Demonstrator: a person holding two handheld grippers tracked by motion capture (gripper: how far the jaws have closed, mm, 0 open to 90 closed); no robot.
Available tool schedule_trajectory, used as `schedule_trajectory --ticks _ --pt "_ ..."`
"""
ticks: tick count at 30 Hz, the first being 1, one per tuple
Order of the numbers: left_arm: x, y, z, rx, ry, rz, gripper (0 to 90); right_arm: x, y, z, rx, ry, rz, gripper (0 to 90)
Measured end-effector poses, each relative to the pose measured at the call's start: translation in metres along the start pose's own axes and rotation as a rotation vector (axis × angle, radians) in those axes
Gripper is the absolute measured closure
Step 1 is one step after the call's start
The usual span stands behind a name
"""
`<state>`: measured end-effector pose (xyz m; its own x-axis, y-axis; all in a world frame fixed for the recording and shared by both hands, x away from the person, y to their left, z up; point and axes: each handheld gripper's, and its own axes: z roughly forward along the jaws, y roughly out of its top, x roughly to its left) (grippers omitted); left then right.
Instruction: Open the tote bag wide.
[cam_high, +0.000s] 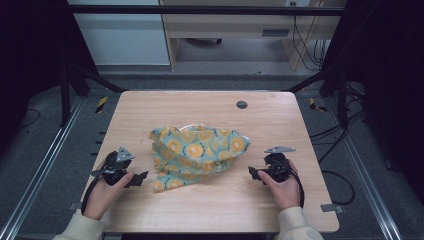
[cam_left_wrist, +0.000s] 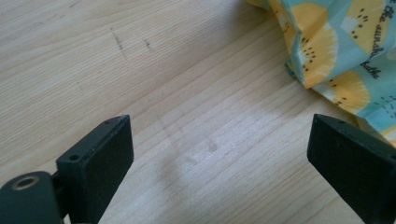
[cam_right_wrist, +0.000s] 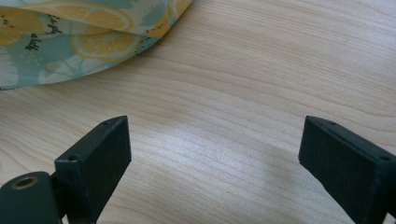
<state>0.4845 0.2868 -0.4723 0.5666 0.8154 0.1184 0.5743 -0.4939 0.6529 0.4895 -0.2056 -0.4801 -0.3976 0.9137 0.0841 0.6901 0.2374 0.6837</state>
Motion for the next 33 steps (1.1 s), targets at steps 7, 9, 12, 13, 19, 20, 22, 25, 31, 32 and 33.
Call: schedule_trajectory --ticks 7,9,12,13,19,20,22,25,31,32,33 --pt "-0.003 -0.001 0.004 0.024 0.011 0.008 6.9 0.001 0.013 -0.012 -0.033 0.013 -0.006 16.9" --pt "-0.002 -0.002 0.004 0.026 0.017 0.002 6.9 0.001 0.019 -0.017 -0.039 0.027 -0.014 25.5" --pt "0.001 -0.003 0.003 0.019 0.035 -0.009 6.6 0.003 0.029 -0.023 -0.05 0.038 -0.027 30.1" --pt "0.002 -0.003 0.003 0.017 0.038 -0.012 6.6 0.003 0.033 -0.026 -0.054 0.041 -0.04 31.8" --pt "0.004 -0.003 0.002 0.001 0.055 -0.013 6.6 0.008 0.064 -0.041 -0.065 0.044 -0.104 38.3" --pt "0.004 -0.003 0.002 -0.001 0.056 -0.013 6.6 0.01 0.07 -0.043 -0.072 0.047 -0.114 39.5" --pt "0.005 -0.003 0.002 -0.006 0.058 -0.015 6.6 0.014 0.083 -0.047 -0.083 0.045 -0.139 42.3" --pt "0.005 -0.003 0.002 -0.008 0.058 -0.016 6.6 0.022 0.102 -0.049 -0.104 0.07 -0.166 45.8" --pt "0.005 -0.003 0.002 -0.012 0.057 -0.012 6.6 0.04 0.13 -0.031 -0.093 0.123 -0.182 43.5" --pt "0.005 -0.002 0.002 -0.013 0.057 -0.011 6.6 0.042 0.132 -0.027 -0.09 0.134 -0.176 42.2" --pt "0.005 -0.002 0.002 -0.013 0.057 -0.01 6.6 0.043 0.133 -0.022 -0.08 0.145 -0.172 40.5"
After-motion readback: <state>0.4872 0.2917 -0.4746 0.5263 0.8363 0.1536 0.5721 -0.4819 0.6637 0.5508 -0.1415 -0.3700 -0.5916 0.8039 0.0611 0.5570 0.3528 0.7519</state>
